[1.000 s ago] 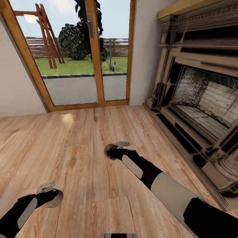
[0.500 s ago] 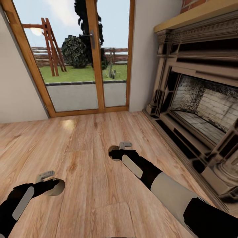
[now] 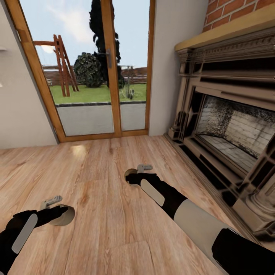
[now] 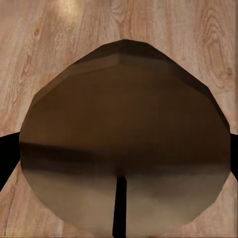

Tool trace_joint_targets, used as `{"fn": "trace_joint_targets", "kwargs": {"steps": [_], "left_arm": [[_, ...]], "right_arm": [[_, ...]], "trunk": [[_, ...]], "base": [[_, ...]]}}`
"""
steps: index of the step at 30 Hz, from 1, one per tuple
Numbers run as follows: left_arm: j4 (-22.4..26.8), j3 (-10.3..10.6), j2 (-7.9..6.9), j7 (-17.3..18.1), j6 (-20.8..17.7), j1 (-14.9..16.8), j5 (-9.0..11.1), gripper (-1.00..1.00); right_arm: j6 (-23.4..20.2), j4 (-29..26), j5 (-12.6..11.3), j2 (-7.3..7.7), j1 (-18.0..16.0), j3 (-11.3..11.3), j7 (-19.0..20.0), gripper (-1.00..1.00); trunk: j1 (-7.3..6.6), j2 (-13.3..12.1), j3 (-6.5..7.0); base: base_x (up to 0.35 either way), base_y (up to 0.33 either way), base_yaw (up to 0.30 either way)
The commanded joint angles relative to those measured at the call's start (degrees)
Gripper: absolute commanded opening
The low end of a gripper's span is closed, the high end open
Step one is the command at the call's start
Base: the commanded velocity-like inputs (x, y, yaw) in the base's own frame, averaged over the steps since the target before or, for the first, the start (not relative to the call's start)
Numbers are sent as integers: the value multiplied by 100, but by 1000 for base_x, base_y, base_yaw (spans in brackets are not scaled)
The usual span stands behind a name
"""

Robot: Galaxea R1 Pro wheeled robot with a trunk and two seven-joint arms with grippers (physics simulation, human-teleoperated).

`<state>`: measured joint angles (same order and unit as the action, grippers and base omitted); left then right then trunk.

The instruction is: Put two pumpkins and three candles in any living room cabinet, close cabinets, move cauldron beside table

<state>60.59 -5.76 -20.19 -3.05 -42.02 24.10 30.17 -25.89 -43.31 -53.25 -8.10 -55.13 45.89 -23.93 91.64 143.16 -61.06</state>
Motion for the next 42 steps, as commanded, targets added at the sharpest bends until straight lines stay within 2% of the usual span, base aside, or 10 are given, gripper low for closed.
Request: {"fn": "trace_joint_targets", "kwargs": {"steps": [1, 6, 9, 10, 14, 16, 22, 26, 29, 42], "left_arm": [[95, -20, 2, -29, -74, -33, 30, -100], [634, -81, 4, -34, -169, -266, 30, -100], [830, -210, 12, -44, -373, -355, 31, -100], [862, -264, 13, -45, -457, -367, 32, -100], [916, -359, 42, -50, -591, -386, 6, -100], [918, -353, 63, -56, -600, -388, -4, -100], [909, -231, 85, -80, -605, -389, -36, -100], [903, 30, 79, -82, -606, -389, -46, -100], [907, 194, 68, -82, -606, -389, -53, -100], [971, 259, 77, -82, -606, -390, -51, -100]], "right_arm": [[-79, -2, -60, 2, -6, 22, -57, -100], [-837, 4, -44, -6, -6, 17, -92, -100], [-1074, 6, -12, -7, -6, 22, -126, -100], [-1109, 11, -6, -7, -6, 25, -204, -100], [-1157, 23, -50, 12, -6, 13, -1002, -100], [-1156, 24, -63, 24, -6, 1, -1103, -100], [-1146, 19, -70, 9, -6, 7, -1236, -100], [-1104, 16, -65, 3, -6, 15, -1227, -100], [-1090, 16, -70, 2, -6, 16, -1219, -100], [-1076, 24, -83, 2, -6, 25, -944, -100]], "trunk": [[-23, -38, 13], [-132, -239, 102], [-198, -359, 156], [-220, -399, 174], [-308, -560, 246], [-352, -640, 282], [-484, -881, 390], [-572, -1041, 462], [-572, -1041, 462], [-572, -1041, 462]], "base": [[0, 0, 0], [0, 0, 0], [0, 0, 0], [0, 0, 0], [0, 0, 0], [0, 0, 0], [0, 0, 0], [0, 0, 0], [0, 0, 0], [-122, 46, -2]]}}
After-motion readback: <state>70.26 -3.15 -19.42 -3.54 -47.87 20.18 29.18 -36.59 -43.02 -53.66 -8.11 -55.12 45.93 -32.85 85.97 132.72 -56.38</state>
